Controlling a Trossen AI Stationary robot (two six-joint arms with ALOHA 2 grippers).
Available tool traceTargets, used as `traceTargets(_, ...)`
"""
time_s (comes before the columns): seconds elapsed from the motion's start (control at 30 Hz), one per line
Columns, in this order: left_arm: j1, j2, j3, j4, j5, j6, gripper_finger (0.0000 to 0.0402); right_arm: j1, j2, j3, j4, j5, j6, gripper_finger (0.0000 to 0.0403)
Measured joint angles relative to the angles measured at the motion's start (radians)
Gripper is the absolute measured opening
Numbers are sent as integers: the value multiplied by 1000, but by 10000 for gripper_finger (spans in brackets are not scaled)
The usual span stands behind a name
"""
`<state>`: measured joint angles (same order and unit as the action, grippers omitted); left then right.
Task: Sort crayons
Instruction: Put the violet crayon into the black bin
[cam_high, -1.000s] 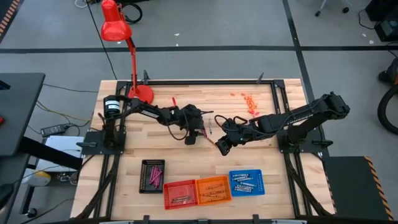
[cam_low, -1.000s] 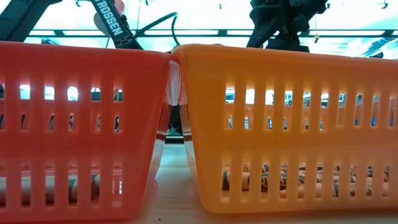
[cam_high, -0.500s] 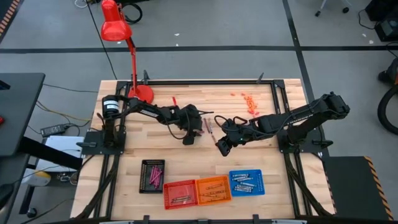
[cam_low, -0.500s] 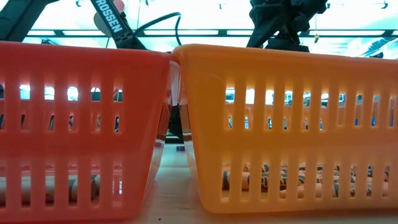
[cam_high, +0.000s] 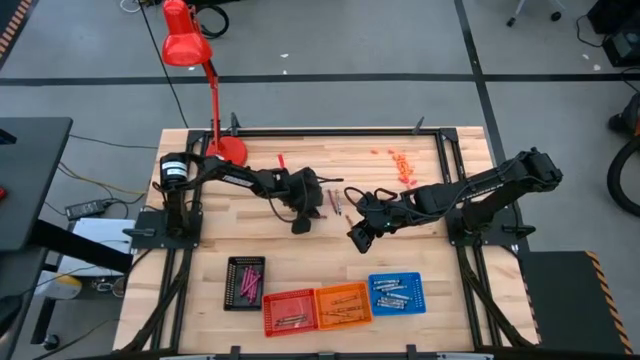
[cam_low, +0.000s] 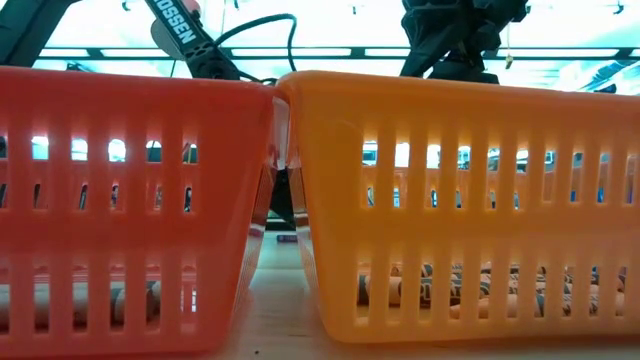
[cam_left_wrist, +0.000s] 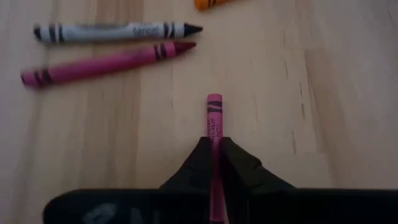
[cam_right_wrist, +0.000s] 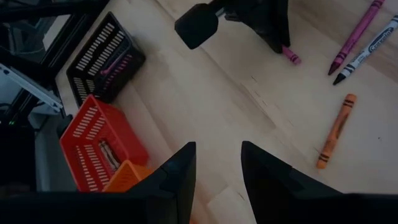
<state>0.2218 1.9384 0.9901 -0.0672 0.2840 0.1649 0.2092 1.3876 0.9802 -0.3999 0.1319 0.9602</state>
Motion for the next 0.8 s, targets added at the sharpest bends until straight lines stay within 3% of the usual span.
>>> traceTargets(0.37,-26,-221,-12,-171,10,-280,23,0,0,0,2,-22,-71,132)
traceTargets(0.5,-42,-312,-14,-307,36,-435,23,0,0,0,3,-21,-87,132)
traceTargets(0.63,-104,-407,-11,-426,102,-593,24,7,-1,0,10,-17,-80,132)
traceTargets(0.8,-235,-479,-11,-579,106,-782,32,45,-1,0,11,75,-78,132)
